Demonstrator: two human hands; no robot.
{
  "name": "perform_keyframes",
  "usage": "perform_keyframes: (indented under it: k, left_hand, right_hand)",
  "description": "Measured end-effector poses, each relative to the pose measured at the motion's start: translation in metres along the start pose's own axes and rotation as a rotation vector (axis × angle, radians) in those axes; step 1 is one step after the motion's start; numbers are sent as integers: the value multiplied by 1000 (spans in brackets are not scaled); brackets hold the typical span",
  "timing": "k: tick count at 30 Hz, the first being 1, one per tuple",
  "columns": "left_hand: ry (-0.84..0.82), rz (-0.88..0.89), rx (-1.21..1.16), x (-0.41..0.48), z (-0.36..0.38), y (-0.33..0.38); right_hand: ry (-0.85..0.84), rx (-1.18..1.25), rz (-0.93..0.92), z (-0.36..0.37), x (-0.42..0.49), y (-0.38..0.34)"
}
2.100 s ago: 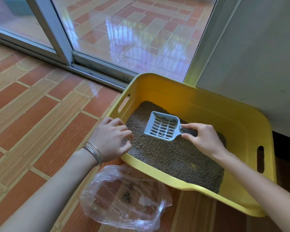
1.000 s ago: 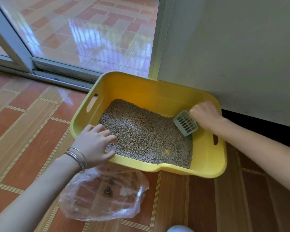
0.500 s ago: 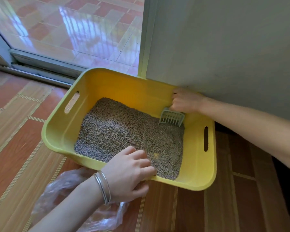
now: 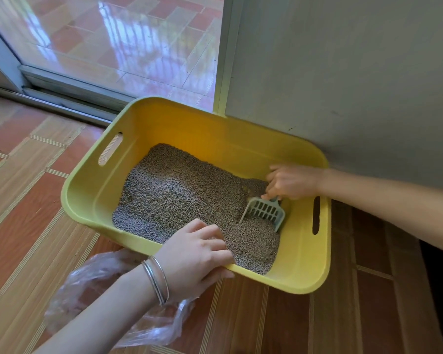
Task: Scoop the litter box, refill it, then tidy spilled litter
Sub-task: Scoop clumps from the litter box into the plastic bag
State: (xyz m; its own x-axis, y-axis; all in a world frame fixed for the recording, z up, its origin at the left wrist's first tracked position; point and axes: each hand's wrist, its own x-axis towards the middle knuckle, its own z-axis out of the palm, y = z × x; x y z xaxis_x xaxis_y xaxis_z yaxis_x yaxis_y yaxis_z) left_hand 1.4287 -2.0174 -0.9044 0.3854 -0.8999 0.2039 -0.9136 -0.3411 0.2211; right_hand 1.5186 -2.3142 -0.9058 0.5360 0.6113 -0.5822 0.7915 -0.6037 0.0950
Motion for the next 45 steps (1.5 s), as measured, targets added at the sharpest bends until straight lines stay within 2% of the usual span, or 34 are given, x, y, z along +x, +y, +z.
perform_keyframes:
  k: [7, 11, 15, 18, 23, 28, 33, 41, 45]
  left_hand:
    - [21, -16, 4, 1, -1, 0]
    - [13, -2, -6, -1, 1, 2]
    - [37, -12, -13, -2, 2, 1]
    - [44, -20, -7, -1, 4, 1]
    - [53, -37, 11, 1, 3, 1]
    - [48, -54, 35, 0, 2, 5]
    - [62, -68, 64, 0, 3, 8]
    - [48, -58, 76, -11, 2, 15]
    - [16, -51, 77, -18, 1, 9]
  right_hand:
    - [39, -82, -111, -11, 2, -10]
    - [37, -21, -11, -20, 7, 6]
    - [8, -47, -27, -17, 9, 5]
    - [-22, 55, -15, -3, 4, -8]
    - [15, 72, -37, -5, 2, -10]
    - [55, 104, -148, 17, 7, -36]
    - [30, 215, -129, 17, 10, -39]
    - [-63, 575, 0, 12, 18, -32]
    - [-47, 710, 16, 16, 22, -26]
